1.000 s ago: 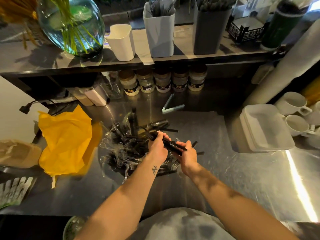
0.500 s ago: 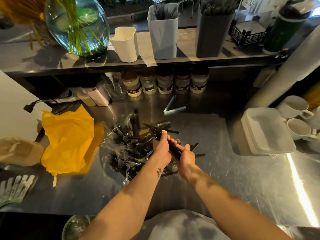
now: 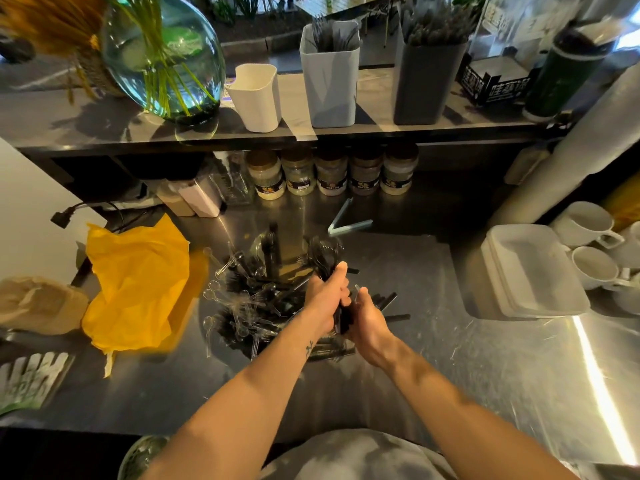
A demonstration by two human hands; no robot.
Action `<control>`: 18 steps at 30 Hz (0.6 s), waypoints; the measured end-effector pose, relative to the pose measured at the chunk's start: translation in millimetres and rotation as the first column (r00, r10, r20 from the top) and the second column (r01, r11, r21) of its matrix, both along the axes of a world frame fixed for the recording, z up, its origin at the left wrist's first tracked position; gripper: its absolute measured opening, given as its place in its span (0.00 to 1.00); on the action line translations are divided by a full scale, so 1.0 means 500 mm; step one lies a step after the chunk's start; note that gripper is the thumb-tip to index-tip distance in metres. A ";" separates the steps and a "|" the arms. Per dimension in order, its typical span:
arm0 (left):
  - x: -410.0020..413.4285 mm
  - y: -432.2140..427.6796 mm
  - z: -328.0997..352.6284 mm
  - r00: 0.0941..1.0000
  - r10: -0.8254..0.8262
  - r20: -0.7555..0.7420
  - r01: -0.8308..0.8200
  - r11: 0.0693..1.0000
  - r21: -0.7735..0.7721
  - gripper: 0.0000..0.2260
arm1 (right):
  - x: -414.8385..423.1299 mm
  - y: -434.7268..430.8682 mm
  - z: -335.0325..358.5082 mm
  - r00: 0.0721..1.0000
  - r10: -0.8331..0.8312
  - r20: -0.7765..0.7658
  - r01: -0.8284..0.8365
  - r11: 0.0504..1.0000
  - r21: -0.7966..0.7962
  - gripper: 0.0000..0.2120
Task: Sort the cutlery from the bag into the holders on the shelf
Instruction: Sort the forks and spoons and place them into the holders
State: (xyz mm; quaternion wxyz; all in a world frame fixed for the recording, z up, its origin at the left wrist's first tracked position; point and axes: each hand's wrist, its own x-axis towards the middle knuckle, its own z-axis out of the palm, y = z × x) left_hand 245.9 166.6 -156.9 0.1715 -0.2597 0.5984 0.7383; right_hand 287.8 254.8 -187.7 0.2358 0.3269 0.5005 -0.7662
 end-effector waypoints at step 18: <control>0.023 -0.024 0.043 0.925 -0.334 0.183 0.323 0.942 0.086 0.04 | -0.098 0.072 0.094 0.851 0.400 -0.340 -0.320 0.909 0.268 0.09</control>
